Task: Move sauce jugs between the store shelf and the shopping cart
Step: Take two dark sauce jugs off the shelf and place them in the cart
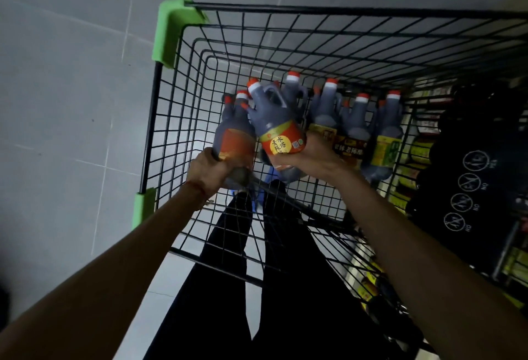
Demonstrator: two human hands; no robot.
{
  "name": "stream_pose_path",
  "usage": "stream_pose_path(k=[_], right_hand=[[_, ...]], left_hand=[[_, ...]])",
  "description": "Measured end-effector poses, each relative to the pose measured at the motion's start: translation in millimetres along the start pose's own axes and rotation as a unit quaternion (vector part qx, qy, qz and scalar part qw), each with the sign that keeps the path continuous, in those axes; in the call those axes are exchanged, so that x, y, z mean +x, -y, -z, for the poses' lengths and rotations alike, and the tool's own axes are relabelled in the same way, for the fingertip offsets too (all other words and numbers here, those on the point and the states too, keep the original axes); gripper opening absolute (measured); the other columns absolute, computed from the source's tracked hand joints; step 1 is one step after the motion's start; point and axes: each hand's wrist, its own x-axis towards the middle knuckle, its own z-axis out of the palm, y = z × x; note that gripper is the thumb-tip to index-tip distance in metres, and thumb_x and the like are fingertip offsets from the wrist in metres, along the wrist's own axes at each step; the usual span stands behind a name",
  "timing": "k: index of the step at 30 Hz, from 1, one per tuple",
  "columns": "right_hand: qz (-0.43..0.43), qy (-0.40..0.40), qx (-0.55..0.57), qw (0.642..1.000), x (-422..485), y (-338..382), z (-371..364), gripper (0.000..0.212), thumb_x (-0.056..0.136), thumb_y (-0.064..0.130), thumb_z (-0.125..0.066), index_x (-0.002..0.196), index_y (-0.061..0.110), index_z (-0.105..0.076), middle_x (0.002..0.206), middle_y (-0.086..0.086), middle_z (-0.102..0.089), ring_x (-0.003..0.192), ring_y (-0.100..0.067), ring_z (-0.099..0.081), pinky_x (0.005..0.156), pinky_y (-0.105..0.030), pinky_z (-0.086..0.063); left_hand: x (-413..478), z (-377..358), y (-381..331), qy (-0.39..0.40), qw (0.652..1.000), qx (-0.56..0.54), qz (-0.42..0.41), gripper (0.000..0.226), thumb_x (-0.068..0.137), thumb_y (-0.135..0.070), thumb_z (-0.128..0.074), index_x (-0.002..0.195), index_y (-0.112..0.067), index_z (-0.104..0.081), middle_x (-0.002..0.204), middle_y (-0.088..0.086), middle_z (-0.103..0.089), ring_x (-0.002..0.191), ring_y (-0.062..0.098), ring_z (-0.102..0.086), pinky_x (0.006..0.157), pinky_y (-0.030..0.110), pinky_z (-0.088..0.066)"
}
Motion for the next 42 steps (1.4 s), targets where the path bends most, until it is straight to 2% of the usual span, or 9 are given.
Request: stream_pose_path(k=[6, 9, 13, 17, 20, 25, 28, 39, 42], right_hand=[[-0.029, -0.031, 0.116, 0.992, -54, 1, -4, 0.027, 0.083, 0.017, -0.086, 0.092, 0.027, -0.062, 0.088, 0.012, -0.067, 0.067, 0.008, -0.065, 0.053, -0.006, -0.046], [-0.025, -0.070, 0.159, 0.985, -82, 2, -15, 0.035, 0.079, 0.018, -0.089, 0.099, 0.029, -0.063, 0.097, 0.010, -0.071, 0.087, -0.001, -0.070, 0.064, -0.015, -0.052], [-0.001, -0.138, 0.219, 0.966, -121, 3, -36, 0.053, 0.077, 0.013, -0.091, 0.123, 0.015, -0.067, 0.114, -0.005, -0.076, 0.102, -0.021, -0.074, 0.089, -0.038, -0.061], [0.039, -0.205, 0.274, 0.939, -172, 9, -66, 0.046, 0.080, 0.004, -0.087, 0.122, 0.009, -0.070, 0.110, -0.009, -0.078, 0.098, -0.021, -0.075, 0.087, -0.037, -0.062], [0.062, -0.250, 0.333, 0.907, -217, 14, -88, 0.040, 0.081, -0.002, -0.083, 0.116, 0.012, -0.070, 0.095, 0.004, -0.079, 0.083, -0.005, -0.075, 0.071, -0.020, -0.057], [0.102, -0.329, 0.387, 0.855, -286, 9, -119, 0.037, 0.080, -0.008, -0.081, 0.101, 0.020, -0.070, 0.088, 0.005, -0.078, 0.077, -0.006, -0.074, 0.069, -0.022, -0.057], [0.102, -0.377, 0.414, 0.822, -326, 1, -132, 0.043, 0.078, -0.007, -0.084, 0.111, 0.016, -0.067, 0.091, 0.002, -0.079, 0.079, -0.010, -0.075, 0.068, -0.024, -0.060], [0.081, -0.536, 0.500, 0.675, -469, -91, -204, 0.058, 0.073, 0.003, -0.091, 0.116, 0.022, -0.057, 0.098, 0.007, -0.072, 0.078, -0.001, -0.071, 0.062, -0.014, -0.053], [0.072, -0.574, 0.514, 0.634, -511, -129, -241, 0.069, 0.063, 0.014, -0.098, 0.119, 0.022, -0.058, 0.105, 0.002, -0.075, 0.090, -0.012, -0.074, 0.072, -0.024, -0.059]], left_hand=[[-20, 15, -11, 0.050, 0.997, -0.042, -0.030, 0.070, 0.047, -0.063, -0.078, 0.101, -0.021, -0.065, 0.098, 0.006, -0.076, 0.089, 0.026, -0.074, 0.085, 0.041, -0.060], [-35, 23, -19, 0.116, 0.990, -0.051, -0.057, 0.069, 0.060, -0.050, -0.084, 0.114, -0.012, -0.064, 0.102, 0.009, -0.077, 0.090, 0.024, -0.074, 0.076, 0.031, -0.057], [-60, 38, -34, 0.201, 0.972, -0.038, -0.116, 0.076, 0.047, -0.054, -0.080, 0.110, -0.014, -0.068, 0.095, 0.006, -0.079, 0.082, 0.019, -0.075, 0.066, 0.024, -0.056], [-89, 53, -48, 0.287, 0.943, -0.013, -0.168, 0.053, 0.055, -0.038, -0.081, 0.103, -0.017, -0.070, 0.093, 0.002, -0.079, 0.083, 0.018, -0.074, 0.073, 0.028, -0.058], [-111, 56, -55, 0.316, 0.927, 0.000, -0.202, 0.027, 0.070, -0.023, -0.077, 0.097, -0.021, -0.077, 0.101, 0.005, -0.078, 0.094, 0.024, -0.074, 0.089, 0.040, -0.057], [-171, 45, -71, 0.363, 0.900, 0.016, -0.240, 0.055, 0.050, -0.034, -0.085, 0.102, -0.017, -0.076, 0.106, 0.009, -0.077, 0.098, 0.029, -0.072, 0.096, 0.045, -0.054], [-206, 33, -74, 0.393, 0.878, 0.056, -0.268, 0.069, 0.051, -0.034, -0.088, 0.115, -0.014, -0.071, 0.115, 0.013, -0.075, 0.109, 0.033, -0.070, 0.101, 0.050, -0.053], [-338, -61, -27, 0.491, 0.776, 0.206, -0.337, 0.084, 0.045, -0.039, -0.089, 0.120, -0.007, -0.068, 0.109, 0.010, -0.077, 0.102, 0.030, -0.073, 0.096, 0.050, -0.055], [-391, -87, 11, 0.521, 0.741, 0.231, -0.354, 0.078, 0.042, -0.038, -0.088, 0.112, -0.008, -0.071, 0.102, 0.009, -0.077, 0.092, 0.026, -0.074, 0.085, 0.040, -0.058]])
